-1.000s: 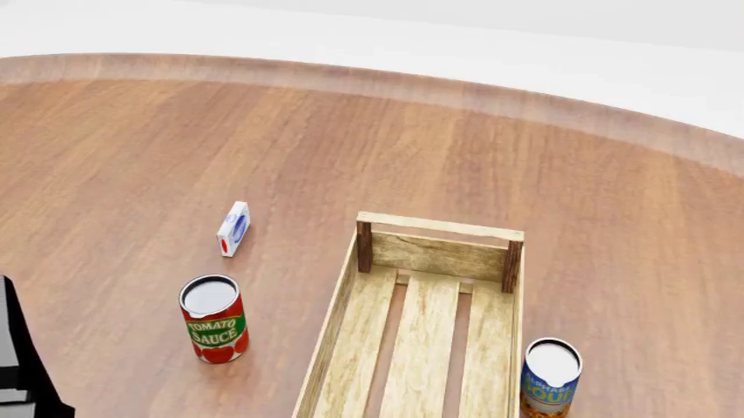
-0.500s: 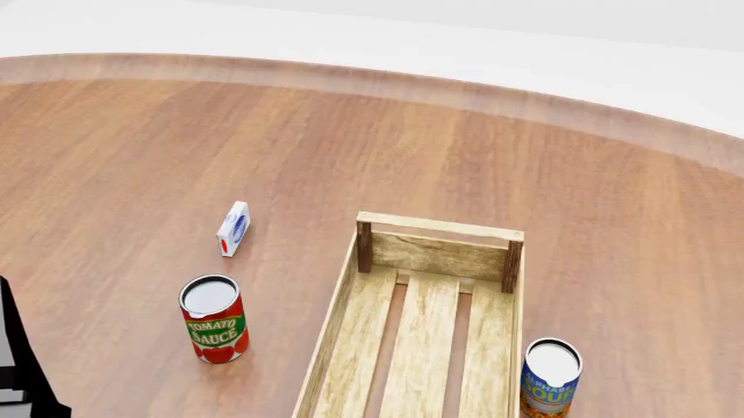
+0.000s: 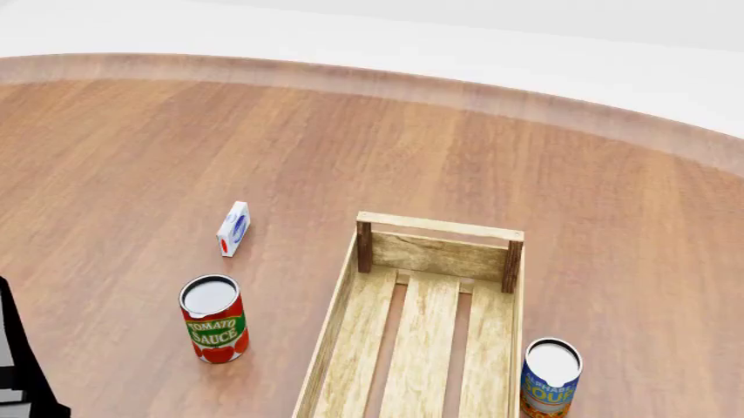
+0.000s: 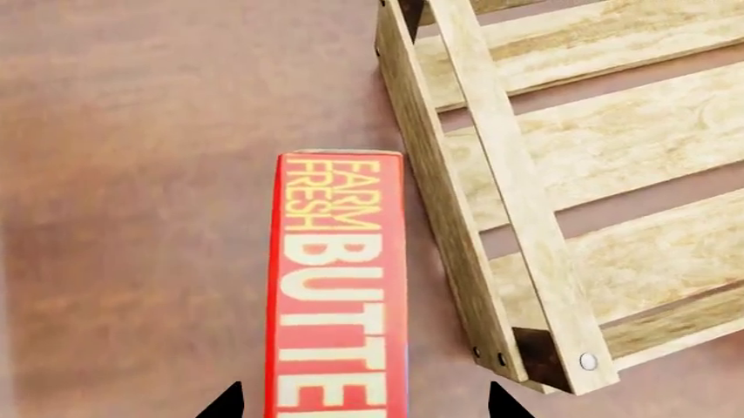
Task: Pick up the butter and put it in the tray.
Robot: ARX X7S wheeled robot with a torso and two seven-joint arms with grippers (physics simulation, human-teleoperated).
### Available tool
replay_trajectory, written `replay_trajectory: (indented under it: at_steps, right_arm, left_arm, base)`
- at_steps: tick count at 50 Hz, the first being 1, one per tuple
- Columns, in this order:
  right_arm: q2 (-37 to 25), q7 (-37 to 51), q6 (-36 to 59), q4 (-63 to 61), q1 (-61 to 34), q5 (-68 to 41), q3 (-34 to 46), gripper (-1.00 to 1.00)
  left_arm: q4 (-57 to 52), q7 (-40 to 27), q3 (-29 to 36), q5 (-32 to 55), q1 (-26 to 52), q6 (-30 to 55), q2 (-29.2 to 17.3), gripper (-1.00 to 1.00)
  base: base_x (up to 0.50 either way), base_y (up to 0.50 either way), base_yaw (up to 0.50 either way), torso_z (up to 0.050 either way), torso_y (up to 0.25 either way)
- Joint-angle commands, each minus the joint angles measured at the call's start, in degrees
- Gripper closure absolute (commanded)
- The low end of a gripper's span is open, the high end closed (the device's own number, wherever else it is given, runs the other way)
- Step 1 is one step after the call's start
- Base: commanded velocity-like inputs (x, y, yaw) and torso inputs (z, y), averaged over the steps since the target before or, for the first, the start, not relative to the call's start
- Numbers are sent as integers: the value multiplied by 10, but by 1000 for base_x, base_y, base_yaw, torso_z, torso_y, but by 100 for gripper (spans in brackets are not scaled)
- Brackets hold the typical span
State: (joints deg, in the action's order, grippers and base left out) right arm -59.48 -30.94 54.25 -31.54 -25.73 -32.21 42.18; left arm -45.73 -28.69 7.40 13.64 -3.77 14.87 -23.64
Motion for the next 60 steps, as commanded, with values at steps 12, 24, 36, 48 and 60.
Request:
replay_trajectory:
  at_steps: [12,24,36,48,60]
  right_arm:
    - [8,6,-26,23,30,9,18,-100]
    - [17,11,-61,50,52,21,25,-100]
    - [15,27,-94,71,78,27,21,-100]
    - [15,34,-108,82,96,26,23,-100]
    - [21,37,-121,94,105,32,27,-100]
  left_arm:
    - [4,-2,1,4,2,-3,-2,-100]
    - [0,-5,3,4,2,0,-4,-100]
    - [3,-6,5,3,1,-4,-5,-100]
    - [6,-7,7,3,2,-6,-6,-100]
    - [7,-8,10,4,3,-5,-7,-100]
  base:
    - [0,0,0,0,0]
    - [0,0,0,0,0]
    - [0,0,0,0,0]
    - [0,0,0,0,0]
    - [0,0,0,0,0]
